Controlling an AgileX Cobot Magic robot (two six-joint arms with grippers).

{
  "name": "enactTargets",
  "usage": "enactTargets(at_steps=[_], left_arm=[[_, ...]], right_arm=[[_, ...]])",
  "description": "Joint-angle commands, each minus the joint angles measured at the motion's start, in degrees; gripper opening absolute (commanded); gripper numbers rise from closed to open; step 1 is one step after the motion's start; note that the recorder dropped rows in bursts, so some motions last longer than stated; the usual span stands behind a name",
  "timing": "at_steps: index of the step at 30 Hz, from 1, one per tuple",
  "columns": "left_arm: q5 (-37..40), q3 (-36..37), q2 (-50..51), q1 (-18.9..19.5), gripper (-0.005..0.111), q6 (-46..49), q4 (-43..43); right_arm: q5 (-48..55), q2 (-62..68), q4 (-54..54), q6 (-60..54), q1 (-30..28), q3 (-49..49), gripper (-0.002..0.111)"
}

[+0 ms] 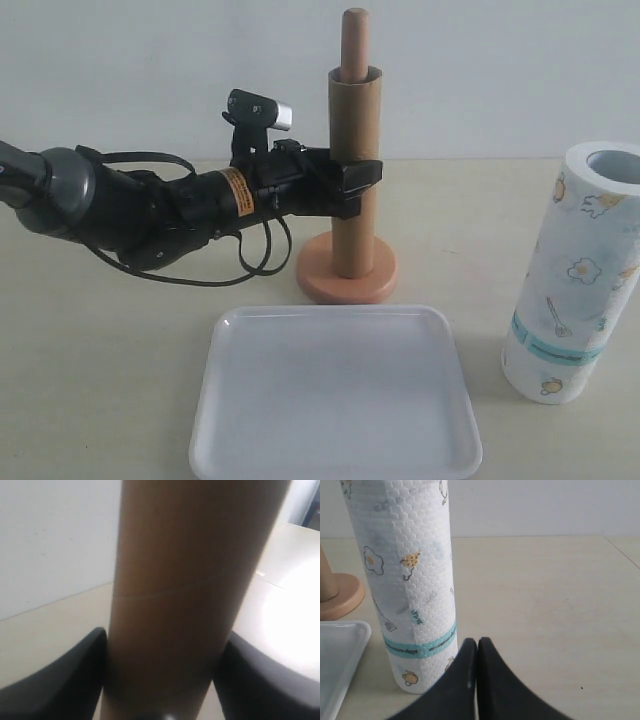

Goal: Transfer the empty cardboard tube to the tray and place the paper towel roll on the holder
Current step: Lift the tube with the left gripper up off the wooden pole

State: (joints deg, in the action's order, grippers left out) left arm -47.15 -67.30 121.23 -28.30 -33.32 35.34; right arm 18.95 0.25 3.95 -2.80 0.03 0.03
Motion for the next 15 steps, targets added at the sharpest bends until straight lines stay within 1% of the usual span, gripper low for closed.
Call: enactTargets(at_steps=[1, 2, 5, 10, 15], left_arm=[[-1.37, -0.35, -0.82, -0.27, 0.018, -0.31, -0.35], [-1.51, -0.35, -1.58, -0.27, 0.013, -0.31, -0.35], [-3.48, -0.40, -3.56, -0.27, 0.004, -0.31, -0.35], [-2.88, -1.82, -8.87, -0.27, 0.004, -0.07, -0.35], [3.20, -2.76, -17.04, -0.27, 0.004, -0.07, 0.09]], right_arm=[[-0.44, -0.25, 0.16, -0.32, 0.12, -0.03, 0.000], [-0.44, -0.25, 0.16, -0.32, 0.12, -0.03, 0.000], [-0.44, -0.25, 0.16, -0.19, 0.12, -0.03, 0.000], [-0.44, -0.25, 0.16, -0.29, 0.12, -0.03, 0.000], [-0.44, -0.25, 0.16, -0.29, 0.12, -0.03, 0.000]])
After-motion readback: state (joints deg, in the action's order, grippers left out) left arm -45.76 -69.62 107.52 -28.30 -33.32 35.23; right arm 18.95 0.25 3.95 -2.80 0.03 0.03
